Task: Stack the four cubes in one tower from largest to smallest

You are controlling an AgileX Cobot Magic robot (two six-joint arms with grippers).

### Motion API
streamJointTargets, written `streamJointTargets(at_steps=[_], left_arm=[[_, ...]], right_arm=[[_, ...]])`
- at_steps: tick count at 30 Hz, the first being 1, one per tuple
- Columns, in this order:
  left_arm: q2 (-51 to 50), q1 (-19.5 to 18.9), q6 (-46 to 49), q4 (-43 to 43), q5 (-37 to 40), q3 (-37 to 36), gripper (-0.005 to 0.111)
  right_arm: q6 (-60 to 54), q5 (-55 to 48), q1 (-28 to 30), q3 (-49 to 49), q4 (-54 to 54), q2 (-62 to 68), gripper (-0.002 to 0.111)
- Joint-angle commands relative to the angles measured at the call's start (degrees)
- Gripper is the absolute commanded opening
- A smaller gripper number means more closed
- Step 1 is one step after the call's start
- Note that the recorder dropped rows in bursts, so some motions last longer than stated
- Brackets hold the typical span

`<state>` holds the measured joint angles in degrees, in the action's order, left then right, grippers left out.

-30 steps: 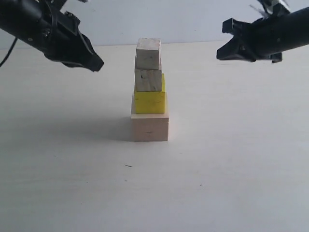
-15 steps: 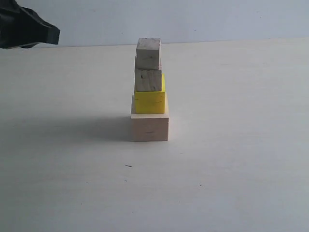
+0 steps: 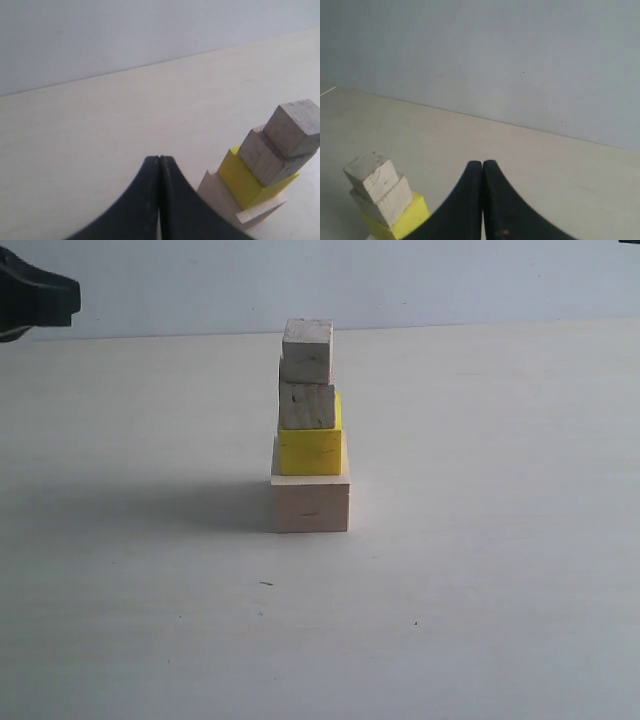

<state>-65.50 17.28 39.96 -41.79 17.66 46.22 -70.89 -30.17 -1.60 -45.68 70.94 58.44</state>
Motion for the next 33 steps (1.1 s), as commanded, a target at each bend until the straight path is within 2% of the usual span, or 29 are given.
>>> streamJointTargets(at_steps=[1, 5, 9, 12, 15, 21, 27, 33], left_arm=[[2.97, -0.05, 0.31, -1.39, -2.04, -2.33, 0.000], [8.95, 0.51, 6.40, -4.75, -4.23, -4.01, 0.000], [16.86, 3.24, 13.17, -8.38, -6.02, -5.91, 0.000], [22.32, 4.93, 13.91, -8.48, -7.54, -8.10, 0.000], [27.52, 5.02, 13.91, -8.48, -9.19, -10.57, 0.000], [36.02, 5.02, 13.81, -8.48, -12.52, -15.64, 0.000], [38.33, 5.02, 13.81, -8.48, -12.42, -17.40, 0.000], [38.33, 5.02, 11.96, -8.48, -11.41, -17.38, 0.000]], right_arm=[[-0.43, -4.19, 0.20, 0.23, -1.11, -1.02, 0.000], [-0.67, -4.19, 0.20, 0.36, -1.52, -3.59, 0.000], [-0.68, -2.95, 0.20, 0.36, -2.04, -7.19, 0.000], [-0.10, -0.91, 0.20, 0.36, -2.91, -10.26, 0.000], [1.81, 1.91, 0.20, 0.36, -5.29, -14.08, 0.000], [10.84, 6.14, 0.20, 0.36, -15.66, -22.65, 0.000], [17.89, 3.30, 0.20, 0.36, -23.27, -29.22, 0.000], [20.30, -0.15, 0.20, 0.36, -23.80, -33.82, 0.000]])
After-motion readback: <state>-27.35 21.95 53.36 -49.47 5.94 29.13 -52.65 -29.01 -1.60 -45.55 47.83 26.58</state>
